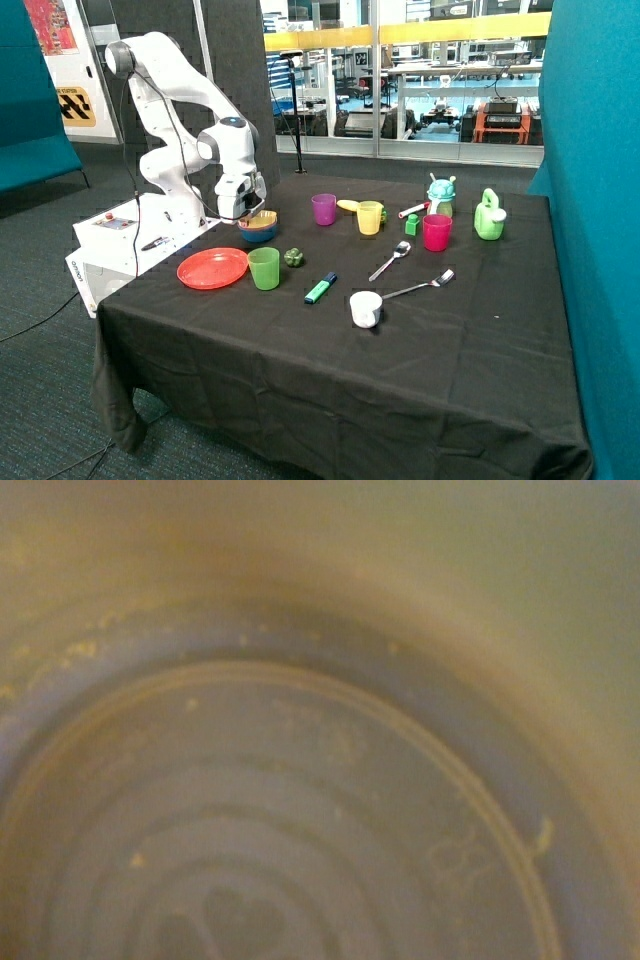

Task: Stack the bowls

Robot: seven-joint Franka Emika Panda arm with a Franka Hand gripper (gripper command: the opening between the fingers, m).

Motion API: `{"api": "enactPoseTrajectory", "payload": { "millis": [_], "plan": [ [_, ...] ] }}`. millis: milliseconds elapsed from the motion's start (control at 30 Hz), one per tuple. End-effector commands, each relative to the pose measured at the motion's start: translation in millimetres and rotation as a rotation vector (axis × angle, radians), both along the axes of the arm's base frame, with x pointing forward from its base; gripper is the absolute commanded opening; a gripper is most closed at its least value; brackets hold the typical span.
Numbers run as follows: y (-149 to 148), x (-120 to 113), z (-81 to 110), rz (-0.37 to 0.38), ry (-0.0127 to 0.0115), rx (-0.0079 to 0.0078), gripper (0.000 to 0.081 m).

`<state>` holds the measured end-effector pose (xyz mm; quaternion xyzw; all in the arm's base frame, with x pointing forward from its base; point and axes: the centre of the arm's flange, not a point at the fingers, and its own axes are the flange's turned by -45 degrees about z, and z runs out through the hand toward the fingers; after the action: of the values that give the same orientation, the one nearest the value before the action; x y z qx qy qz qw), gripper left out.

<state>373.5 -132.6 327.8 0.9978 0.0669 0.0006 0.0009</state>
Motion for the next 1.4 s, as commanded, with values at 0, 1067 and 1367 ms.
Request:
{"api": "enactPoseTrajectory", "payload": {
  "millis": [0, 1067, 1367],
  "plan": [
    [1.8, 3.9, -0.6, 0.012, 0.0013, 0.0017, 0.0698],
    [5.5, 11.6, 38.2, 0.033, 0.0013, 0.0017, 0.0619],
    [6.8, 15.5, 54.6, 0.055, 0.0013, 0.0016, 0.0584]
  ]
}}
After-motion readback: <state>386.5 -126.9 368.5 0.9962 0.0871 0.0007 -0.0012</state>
